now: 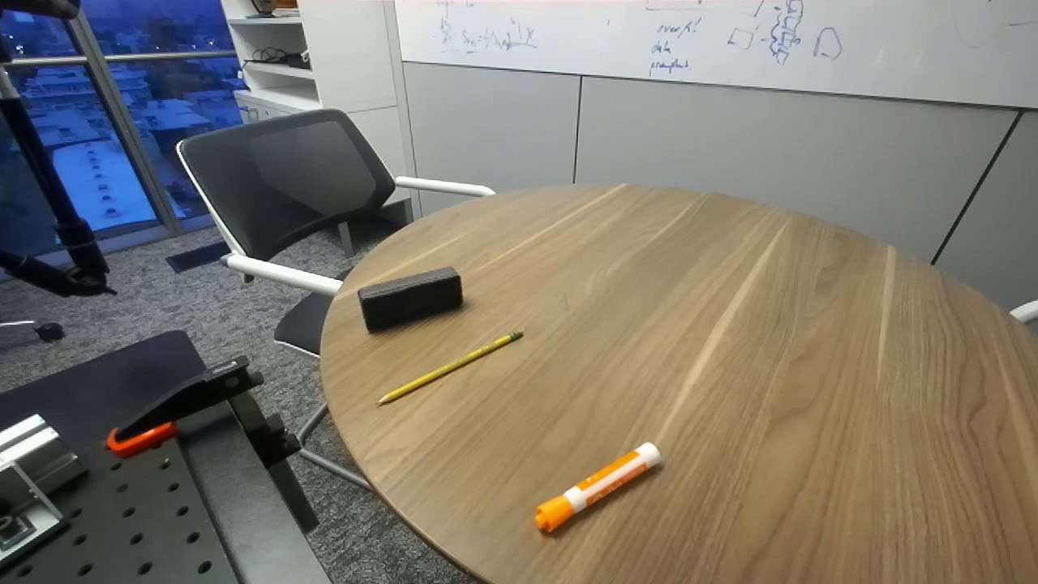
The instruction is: Move the grey block to the right
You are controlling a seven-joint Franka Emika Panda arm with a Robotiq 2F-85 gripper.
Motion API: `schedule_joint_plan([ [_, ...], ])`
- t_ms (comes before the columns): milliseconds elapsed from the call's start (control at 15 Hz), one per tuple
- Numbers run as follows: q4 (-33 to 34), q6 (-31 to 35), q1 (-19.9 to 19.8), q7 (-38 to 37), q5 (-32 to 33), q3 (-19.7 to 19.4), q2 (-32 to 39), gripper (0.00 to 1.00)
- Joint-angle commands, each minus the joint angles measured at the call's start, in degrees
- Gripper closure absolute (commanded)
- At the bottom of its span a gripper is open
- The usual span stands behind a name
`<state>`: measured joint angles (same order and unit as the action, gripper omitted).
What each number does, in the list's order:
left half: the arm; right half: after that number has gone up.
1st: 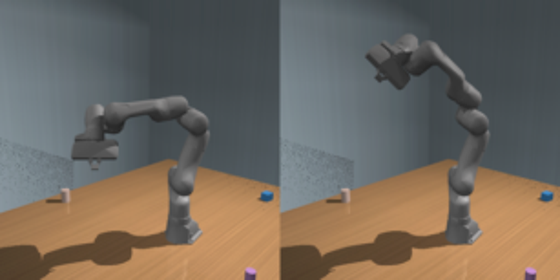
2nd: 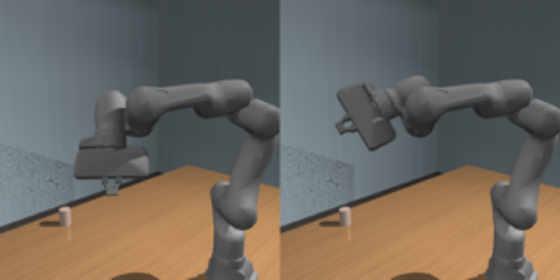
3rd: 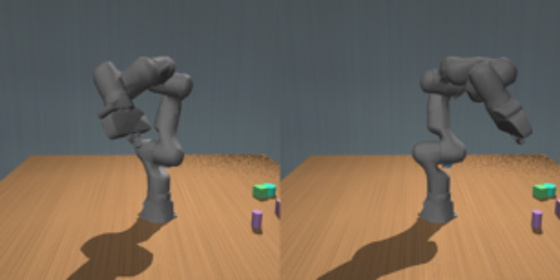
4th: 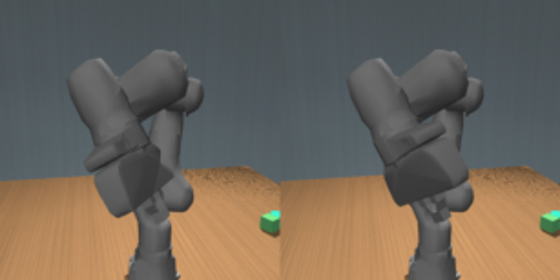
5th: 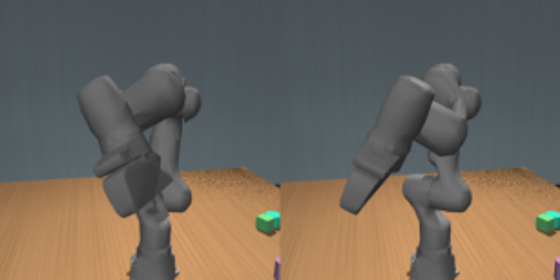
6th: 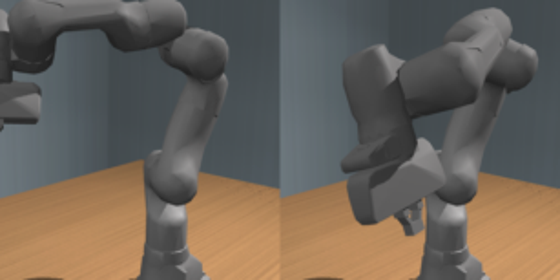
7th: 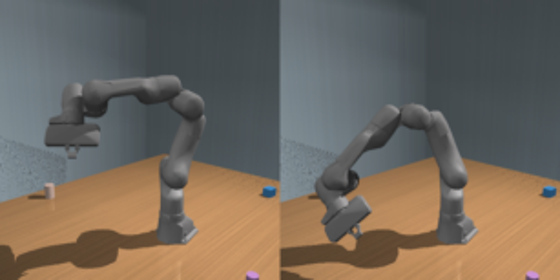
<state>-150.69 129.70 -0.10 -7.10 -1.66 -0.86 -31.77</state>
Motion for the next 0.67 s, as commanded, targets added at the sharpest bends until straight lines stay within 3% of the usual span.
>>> schedule_joint_plan([
  [0,0.1,-0.2,-0.6,0.3,-0.4,0.5,0.0,0.0],
  [133,0.1,-0.2,-0.6,0.3,-0.4,0.5,0.0,0.0],
  [400,1.5,2.2,0.3,-0.7,-0.8,1.8,6.9,0.0],
  [600,1.3,6.9,1.9,-3.6,-0.9,5.0,13.8,0.0],
])
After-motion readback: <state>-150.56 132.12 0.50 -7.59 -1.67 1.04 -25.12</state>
